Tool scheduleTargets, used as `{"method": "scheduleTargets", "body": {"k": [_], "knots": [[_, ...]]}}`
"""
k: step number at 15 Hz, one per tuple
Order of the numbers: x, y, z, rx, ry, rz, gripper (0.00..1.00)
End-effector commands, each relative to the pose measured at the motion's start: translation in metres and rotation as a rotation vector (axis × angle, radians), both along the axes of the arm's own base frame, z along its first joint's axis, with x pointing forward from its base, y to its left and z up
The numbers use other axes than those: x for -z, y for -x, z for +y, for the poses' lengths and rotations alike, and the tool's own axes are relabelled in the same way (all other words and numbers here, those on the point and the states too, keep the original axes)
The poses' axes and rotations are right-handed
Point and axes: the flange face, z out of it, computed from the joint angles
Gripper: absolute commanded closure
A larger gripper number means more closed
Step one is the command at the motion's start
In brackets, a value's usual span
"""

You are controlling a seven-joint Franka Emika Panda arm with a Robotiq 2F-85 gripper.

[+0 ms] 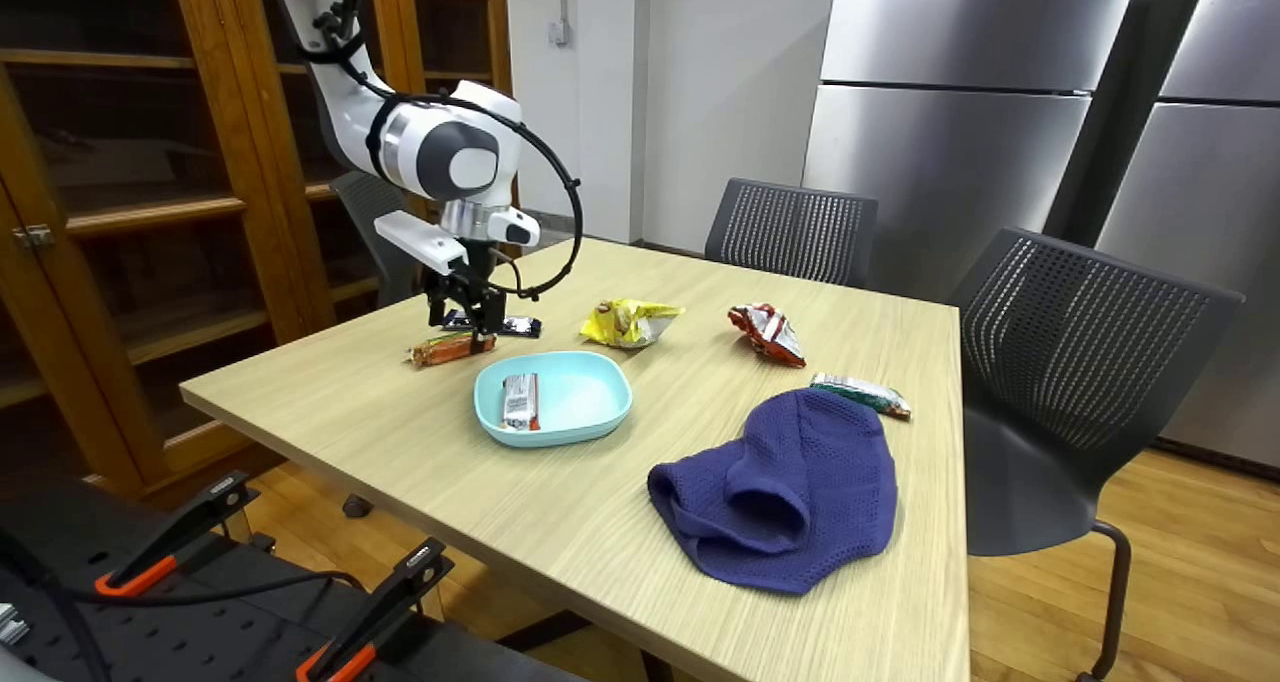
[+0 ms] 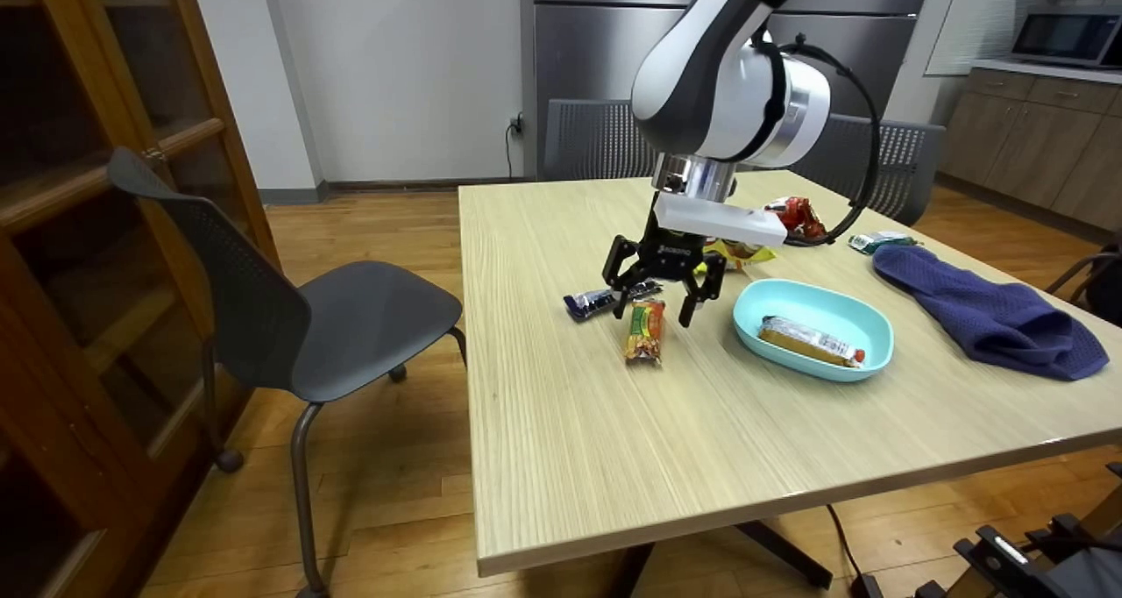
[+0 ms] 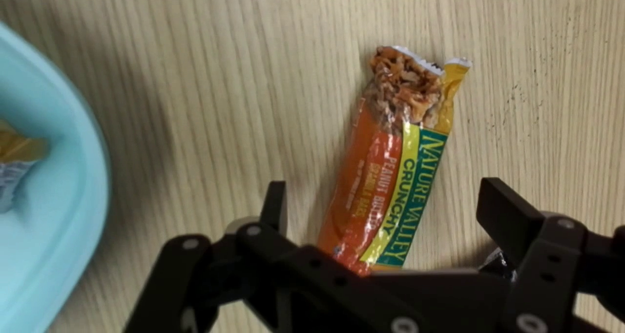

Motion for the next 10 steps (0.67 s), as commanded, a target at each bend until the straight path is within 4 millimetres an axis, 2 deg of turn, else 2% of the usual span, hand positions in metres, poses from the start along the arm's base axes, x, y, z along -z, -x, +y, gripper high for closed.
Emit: {"method": "scheduleTargets", "body": {"k": [1,2,4,10], "knots": [[-0.0088,-0.0056,0.0006,0.017,0.016,-0.006,0.04],[-0.0084,-0.0059,0.0000,0.016,0.021,-0.008,0.26],[-0.0080,-0.0062,-0.0014,0.017,0.022,-0.007,0.31],[-0.0077,-0.0065,-0.0035,0.018,0.019,-0.005,0.79]]}}
